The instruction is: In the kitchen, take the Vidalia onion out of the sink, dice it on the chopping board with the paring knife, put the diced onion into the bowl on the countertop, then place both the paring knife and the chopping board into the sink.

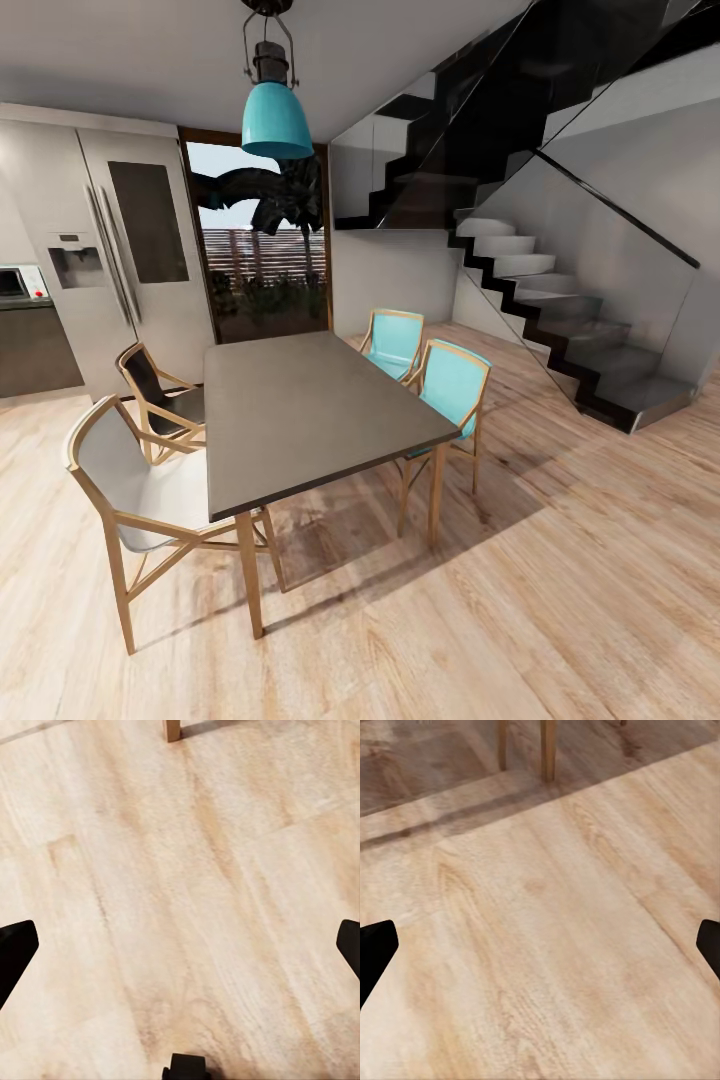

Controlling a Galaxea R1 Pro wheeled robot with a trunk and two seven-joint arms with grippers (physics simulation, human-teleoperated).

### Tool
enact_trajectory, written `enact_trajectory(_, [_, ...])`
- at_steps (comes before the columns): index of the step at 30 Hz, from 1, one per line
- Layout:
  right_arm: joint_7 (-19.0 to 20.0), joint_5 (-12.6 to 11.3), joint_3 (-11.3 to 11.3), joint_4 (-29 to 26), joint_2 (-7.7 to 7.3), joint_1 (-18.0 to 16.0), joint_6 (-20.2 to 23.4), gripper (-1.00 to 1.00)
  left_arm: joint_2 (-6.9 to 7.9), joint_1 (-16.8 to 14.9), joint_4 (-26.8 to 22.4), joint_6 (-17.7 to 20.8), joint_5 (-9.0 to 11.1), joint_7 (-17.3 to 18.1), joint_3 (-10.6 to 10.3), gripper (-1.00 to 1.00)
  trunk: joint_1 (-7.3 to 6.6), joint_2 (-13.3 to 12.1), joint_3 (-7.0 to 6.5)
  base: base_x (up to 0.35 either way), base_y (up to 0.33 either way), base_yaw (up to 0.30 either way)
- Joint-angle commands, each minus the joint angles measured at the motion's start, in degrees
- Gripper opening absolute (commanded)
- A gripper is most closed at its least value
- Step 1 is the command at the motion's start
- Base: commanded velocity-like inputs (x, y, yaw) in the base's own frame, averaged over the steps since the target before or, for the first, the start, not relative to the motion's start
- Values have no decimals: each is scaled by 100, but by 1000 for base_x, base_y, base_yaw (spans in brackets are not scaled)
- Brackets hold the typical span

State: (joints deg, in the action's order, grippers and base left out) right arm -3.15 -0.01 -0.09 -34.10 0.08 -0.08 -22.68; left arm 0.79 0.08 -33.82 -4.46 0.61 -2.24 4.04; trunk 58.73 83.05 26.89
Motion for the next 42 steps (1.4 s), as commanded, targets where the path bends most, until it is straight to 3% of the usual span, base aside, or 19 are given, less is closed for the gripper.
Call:
enact_trajectory(1, [-17,4,0,-1,1,-1,-56,100,-2,1,-3,-11,7,-8,-8,100,0,3,4,0,0,5])
enact_trajectory(10, [-27,-6,0,29,9,-1,-248,100,-76,1,80,-62,7,3,-17,100,0,3,4,0,0,202])
enact_trajectory(13, [-33,-7,0,123,9,-1,-253,100,-78,1,333,-606,-3,-14,-11,100,0,3,4,0,0,280])
enact_trajectory(17, [-39,-14,0,192,26,-1,-257,100,-54,1,733,-1647,-11,-27,-9,100,0,3,4,0,0,283])
enact_trajectory(23, [-46,-29,-3,210,35,-1,-258,100,-52,1,1105,-2290,-22,-31,-9,100,0,3,4,0,0,284])
enact_trajectory(30, [-322,-20,-1,203,21,-1,-263,100,-40,1,1142,-2336,-34,-33,-9,100,0,3,4,0,0,284])
enact_trajectory(38, [-457,-24,0,200,31,-1,-270,100,187,1,1079,-2353,-35,-35,0,100,0,3,4,0,0,284])
enact_trajectory(42, [-469,-20,-5,187,15,-1,-468,100,210,1,1058,-2363,-33,-32,6,100,0,3,4,0,0,284])
